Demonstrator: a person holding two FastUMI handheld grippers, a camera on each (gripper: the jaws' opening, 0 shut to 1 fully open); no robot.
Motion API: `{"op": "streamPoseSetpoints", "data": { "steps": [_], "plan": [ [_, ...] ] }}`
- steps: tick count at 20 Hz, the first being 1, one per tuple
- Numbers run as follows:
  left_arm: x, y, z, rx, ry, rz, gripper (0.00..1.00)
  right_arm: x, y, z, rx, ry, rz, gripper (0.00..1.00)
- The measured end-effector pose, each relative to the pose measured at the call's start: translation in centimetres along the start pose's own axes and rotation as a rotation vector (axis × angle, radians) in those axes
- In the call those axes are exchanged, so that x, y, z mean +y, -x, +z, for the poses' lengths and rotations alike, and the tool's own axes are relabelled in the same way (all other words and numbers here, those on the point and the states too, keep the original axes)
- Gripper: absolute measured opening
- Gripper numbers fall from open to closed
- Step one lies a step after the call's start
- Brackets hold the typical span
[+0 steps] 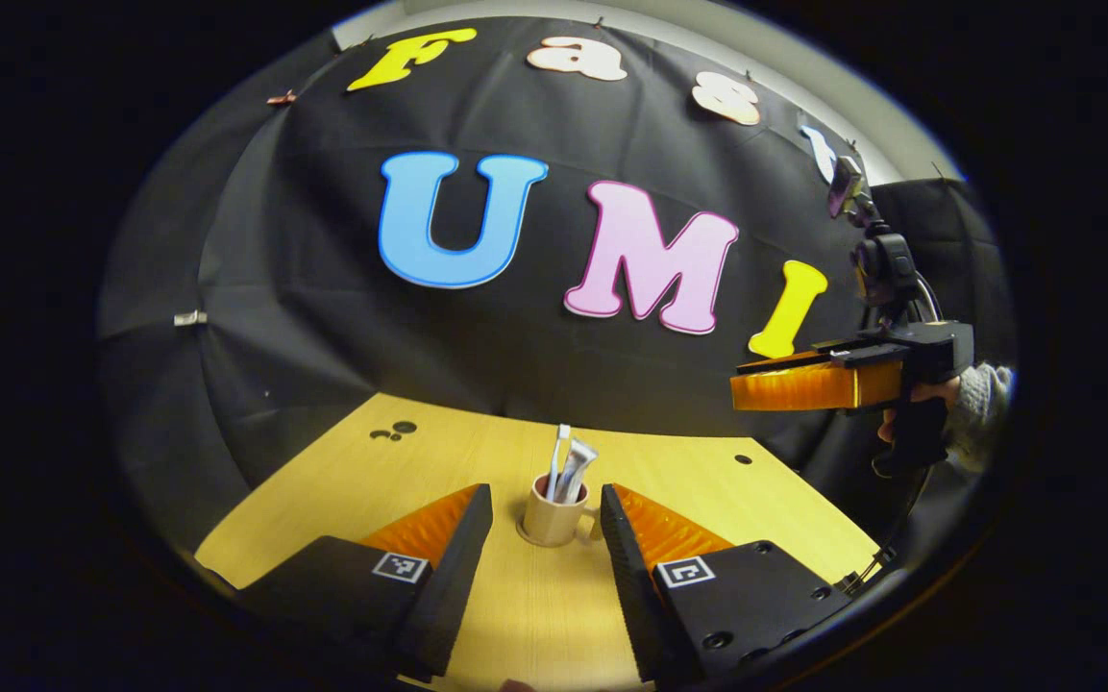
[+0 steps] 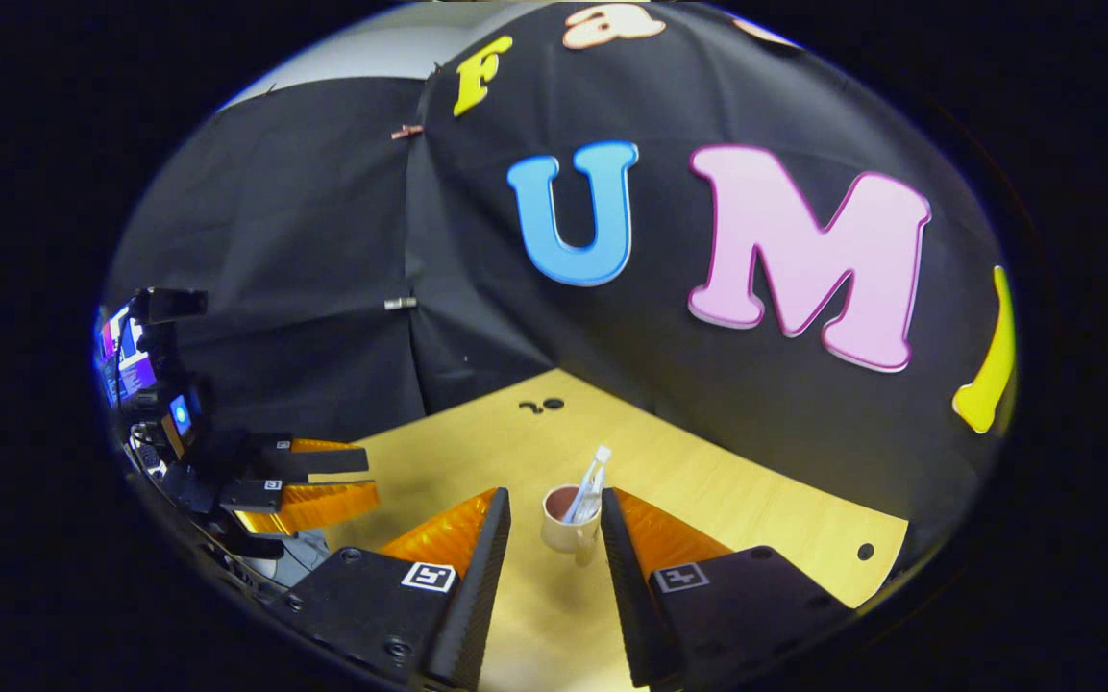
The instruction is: Put the toothbrush and toothpaste on the desktop into the cup, then pick up the cup and place it on the coaster on the desktop.
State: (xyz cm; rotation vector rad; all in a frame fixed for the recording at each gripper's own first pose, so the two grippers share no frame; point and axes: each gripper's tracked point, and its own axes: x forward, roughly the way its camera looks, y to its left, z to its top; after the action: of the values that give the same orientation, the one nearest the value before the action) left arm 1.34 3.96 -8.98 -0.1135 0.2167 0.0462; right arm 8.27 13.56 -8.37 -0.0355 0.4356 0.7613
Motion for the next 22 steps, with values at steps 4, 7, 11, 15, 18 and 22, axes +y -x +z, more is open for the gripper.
{"op": "streamPoseSetpoints", "data": {
  "steps": [4, 7, 11, 15, 18, 22],
  "plan": [
    [-2.0, 0.9, 2.9, -0.032, -0.074, -0.039, 0.72, 0.3, 3.2, 2.6, -0.138, -0.016, -0.071, 0.61],
    [-3.4, 1.6, 4.0, -0.048, -0.115, -0.067, 0.72, 0.5, 5.7, 3.9, -0.224, -0.048, -0.128, 0.60],
    [-5.1, 2.3, 4.4, -0.063, -0.143, -0.091, 0.72, 0.3, 7.7, 3.8, -0.264, -0.059, -0.198, 0.65],
    [-6.5, 3.0, 4.8, -0.085, -0.168, -0.117, 0.74, 0.6, 9.8, 1.9, -0.252, -0.075, -0.233, 0.68],
    [-6.9, 3.3, 4.8, -0.093, -0.173, -0.128, 0.82, 0.4, 10.3, 1.1, -0.263, -0.105, -0.260, 0.72],
    [-6.8, 3.5, 5.9, -0.119, -0.158, -0.121, 0.89, 0.2, 10.5, 0.7, -0.271, -0.124, -0.283, 0.73]
  ]
}}
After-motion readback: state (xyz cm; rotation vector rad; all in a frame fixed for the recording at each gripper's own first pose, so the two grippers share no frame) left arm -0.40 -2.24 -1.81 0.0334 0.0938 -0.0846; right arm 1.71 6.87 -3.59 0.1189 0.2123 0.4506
